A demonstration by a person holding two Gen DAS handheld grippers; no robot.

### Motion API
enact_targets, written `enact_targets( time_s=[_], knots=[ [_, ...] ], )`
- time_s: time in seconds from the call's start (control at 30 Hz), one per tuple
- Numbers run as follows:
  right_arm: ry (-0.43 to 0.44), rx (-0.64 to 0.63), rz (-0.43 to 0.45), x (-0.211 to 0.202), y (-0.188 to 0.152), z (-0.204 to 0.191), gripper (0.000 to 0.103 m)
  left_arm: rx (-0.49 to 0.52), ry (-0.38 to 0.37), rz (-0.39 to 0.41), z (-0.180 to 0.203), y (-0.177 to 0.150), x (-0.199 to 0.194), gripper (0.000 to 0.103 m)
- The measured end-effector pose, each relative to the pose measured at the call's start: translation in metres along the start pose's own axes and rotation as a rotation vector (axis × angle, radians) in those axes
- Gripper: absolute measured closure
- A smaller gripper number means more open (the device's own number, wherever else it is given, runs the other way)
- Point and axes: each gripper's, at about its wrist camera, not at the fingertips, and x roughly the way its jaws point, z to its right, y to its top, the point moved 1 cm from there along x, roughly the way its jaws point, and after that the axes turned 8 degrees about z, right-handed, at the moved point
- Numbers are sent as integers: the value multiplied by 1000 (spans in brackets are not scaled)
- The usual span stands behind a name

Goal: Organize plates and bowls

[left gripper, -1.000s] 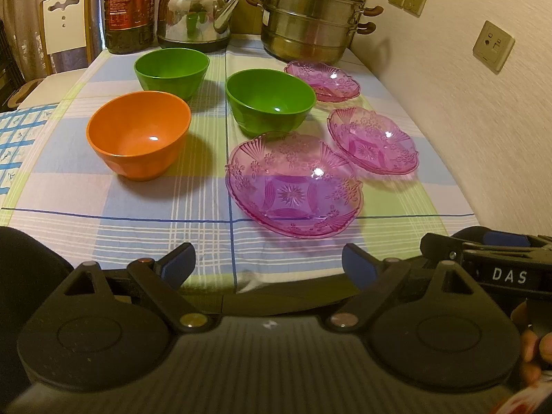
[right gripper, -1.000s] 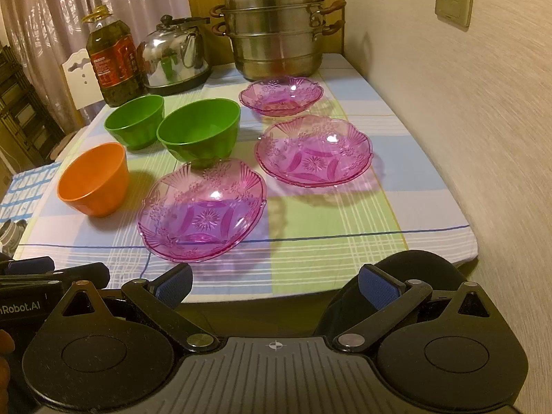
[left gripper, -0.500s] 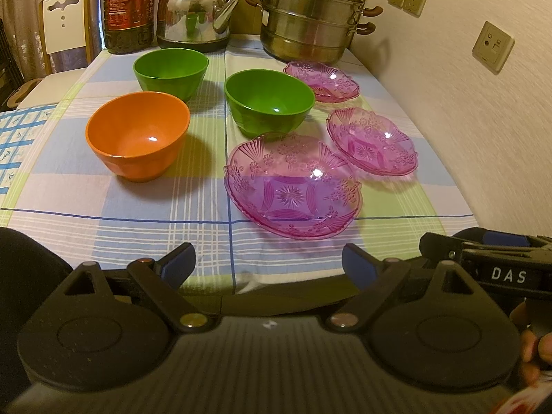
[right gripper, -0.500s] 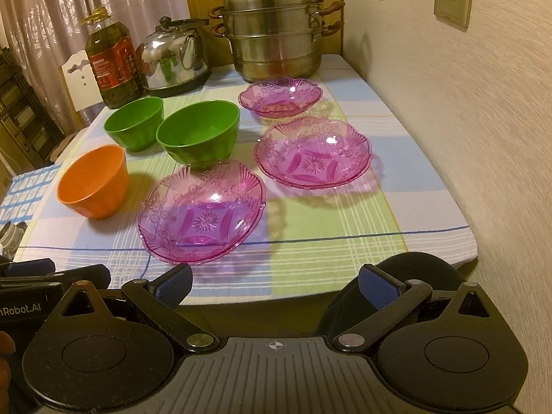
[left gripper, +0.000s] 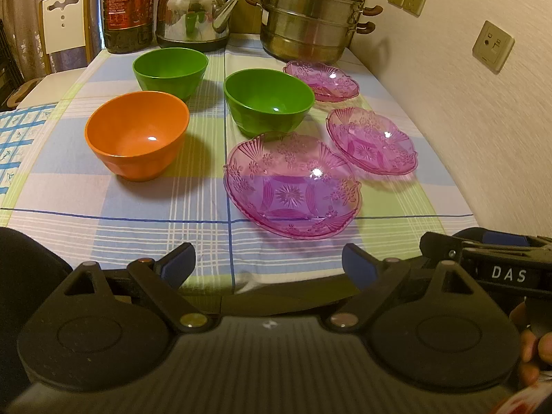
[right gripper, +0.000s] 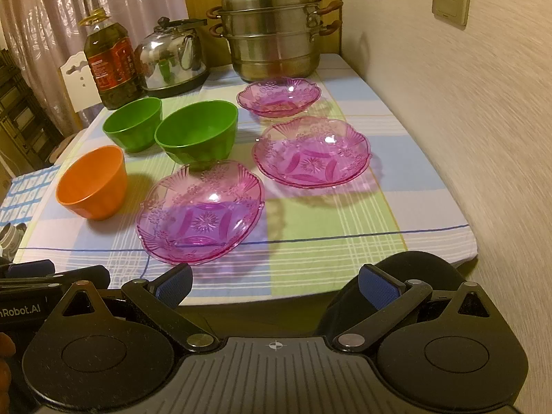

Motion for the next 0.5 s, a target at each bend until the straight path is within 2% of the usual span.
enact_targets(
  time_s=[0.5],
  knots=[
    [11,12,-3,3,0,2,1,-19,-9,-6,0,2,3,12]
  ],
)
